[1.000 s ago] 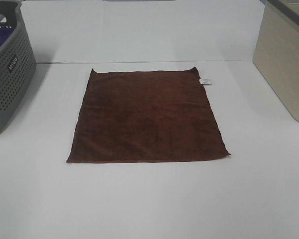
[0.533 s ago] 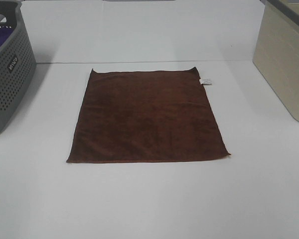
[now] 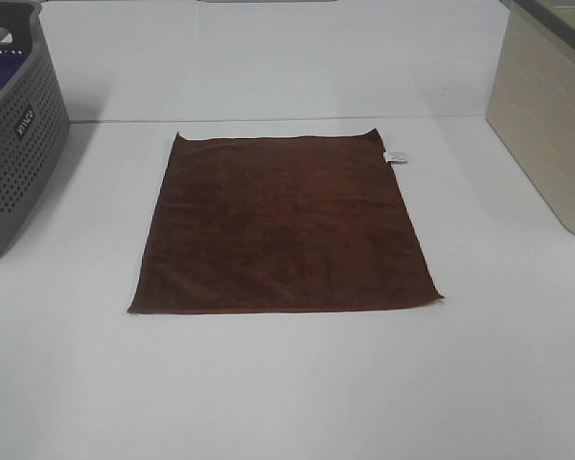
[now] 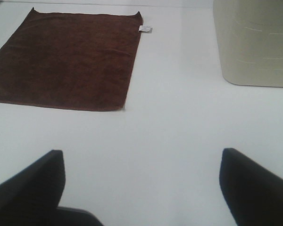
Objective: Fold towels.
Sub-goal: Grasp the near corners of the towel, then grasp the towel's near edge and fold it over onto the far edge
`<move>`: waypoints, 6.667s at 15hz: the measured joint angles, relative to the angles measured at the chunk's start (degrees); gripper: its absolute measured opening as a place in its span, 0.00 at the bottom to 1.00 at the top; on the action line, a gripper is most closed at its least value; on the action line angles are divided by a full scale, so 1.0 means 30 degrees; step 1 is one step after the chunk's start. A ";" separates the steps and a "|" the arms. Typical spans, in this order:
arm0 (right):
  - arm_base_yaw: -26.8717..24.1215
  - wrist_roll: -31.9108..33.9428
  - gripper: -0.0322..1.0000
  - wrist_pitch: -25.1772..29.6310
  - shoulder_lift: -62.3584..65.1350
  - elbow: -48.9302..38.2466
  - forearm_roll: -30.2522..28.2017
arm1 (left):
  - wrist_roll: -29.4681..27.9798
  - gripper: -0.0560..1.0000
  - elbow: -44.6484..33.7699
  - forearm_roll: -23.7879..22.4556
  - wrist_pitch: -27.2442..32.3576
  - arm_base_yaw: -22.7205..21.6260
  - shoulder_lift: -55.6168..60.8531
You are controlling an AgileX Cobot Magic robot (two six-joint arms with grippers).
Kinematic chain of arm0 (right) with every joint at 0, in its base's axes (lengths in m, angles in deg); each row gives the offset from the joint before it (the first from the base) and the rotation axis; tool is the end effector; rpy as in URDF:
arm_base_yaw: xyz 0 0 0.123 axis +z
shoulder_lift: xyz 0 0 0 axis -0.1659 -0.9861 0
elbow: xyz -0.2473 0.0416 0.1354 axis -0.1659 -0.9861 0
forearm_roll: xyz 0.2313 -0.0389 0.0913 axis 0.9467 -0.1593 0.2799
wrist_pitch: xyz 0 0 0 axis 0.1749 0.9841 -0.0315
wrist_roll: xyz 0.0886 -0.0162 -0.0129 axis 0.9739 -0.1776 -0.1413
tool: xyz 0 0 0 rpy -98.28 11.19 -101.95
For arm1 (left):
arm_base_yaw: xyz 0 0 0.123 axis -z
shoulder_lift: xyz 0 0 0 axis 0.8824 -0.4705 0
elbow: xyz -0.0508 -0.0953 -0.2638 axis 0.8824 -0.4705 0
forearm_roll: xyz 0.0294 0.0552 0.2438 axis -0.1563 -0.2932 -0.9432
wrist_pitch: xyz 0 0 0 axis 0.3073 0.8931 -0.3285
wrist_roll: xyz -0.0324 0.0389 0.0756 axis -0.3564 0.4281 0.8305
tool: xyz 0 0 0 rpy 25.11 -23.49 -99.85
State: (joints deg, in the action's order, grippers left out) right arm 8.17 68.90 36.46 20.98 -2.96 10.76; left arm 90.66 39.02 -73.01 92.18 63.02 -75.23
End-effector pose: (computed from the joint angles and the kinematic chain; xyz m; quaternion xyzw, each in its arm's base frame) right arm -0.0067 0.0124 0.2791 -0.0522 0.8465 0.0343 0.5287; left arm -0.0073 -0.0115 0.2802 0.0866 0.8429 -0.0313 0.5301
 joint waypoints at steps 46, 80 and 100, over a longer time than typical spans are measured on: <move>0.0955 0.1031 0.73 -1.0848 -1.4610 0.0554 -0.0535 | 0.0630 0.71 0.2158 0.3953 -1.0237 0.0076 -1.9328; 0.0172 -1.1211 0.57 -0.3877 -4.0947 1.0905 1.6062 | 1.0772 0.50 1.0886 2.1791 -0.6494 0.3018 -4.1368; 0.0707 -0.6474 0.03 -0.4011 -3.7662 0.7525 1.2280 | 0.6895 0.06 0.7907 1.6826 -0.4851 0.3247 -3.8503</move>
State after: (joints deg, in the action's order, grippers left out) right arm 10.29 49.48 24.43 -92.00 19.61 47.60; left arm 111.35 62.74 -22.53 77.63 72.76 -190.74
